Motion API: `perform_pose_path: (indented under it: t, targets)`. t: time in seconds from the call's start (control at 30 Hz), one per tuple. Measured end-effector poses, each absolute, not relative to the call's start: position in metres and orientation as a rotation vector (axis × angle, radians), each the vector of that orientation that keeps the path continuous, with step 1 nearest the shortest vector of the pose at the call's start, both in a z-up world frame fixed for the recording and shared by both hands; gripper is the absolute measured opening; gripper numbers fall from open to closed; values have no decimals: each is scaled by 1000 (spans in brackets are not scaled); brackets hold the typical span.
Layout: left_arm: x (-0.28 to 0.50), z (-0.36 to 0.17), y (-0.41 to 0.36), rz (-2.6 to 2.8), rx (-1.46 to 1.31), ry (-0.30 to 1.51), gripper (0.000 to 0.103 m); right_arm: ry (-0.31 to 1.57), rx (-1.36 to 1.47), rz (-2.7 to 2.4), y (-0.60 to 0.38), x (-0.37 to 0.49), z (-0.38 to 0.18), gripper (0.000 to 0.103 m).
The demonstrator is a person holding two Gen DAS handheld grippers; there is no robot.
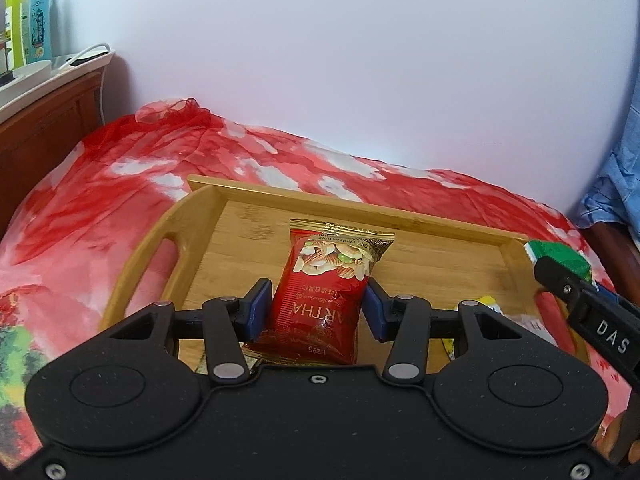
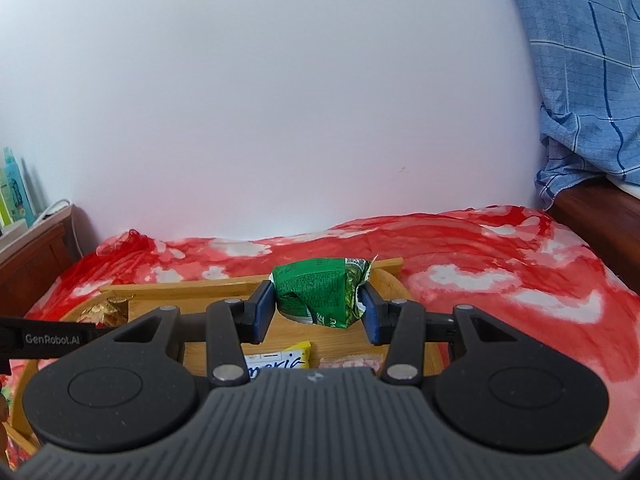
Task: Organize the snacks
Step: 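Lift red nut bag and green packet and carry both over the tray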
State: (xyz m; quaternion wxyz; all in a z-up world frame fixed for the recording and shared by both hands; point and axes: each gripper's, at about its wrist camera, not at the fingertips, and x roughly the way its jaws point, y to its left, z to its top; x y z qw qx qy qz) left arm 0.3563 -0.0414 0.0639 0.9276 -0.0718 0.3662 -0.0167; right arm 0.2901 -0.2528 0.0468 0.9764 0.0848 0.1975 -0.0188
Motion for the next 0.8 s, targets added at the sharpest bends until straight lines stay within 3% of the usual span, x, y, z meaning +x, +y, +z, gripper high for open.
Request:
perform_pose_path:
  t: [0.8]
  targets:
    - [386, 53, -61, -20, -104, 774, 47, 485, 158, -16, -251, 312, 28, 50]
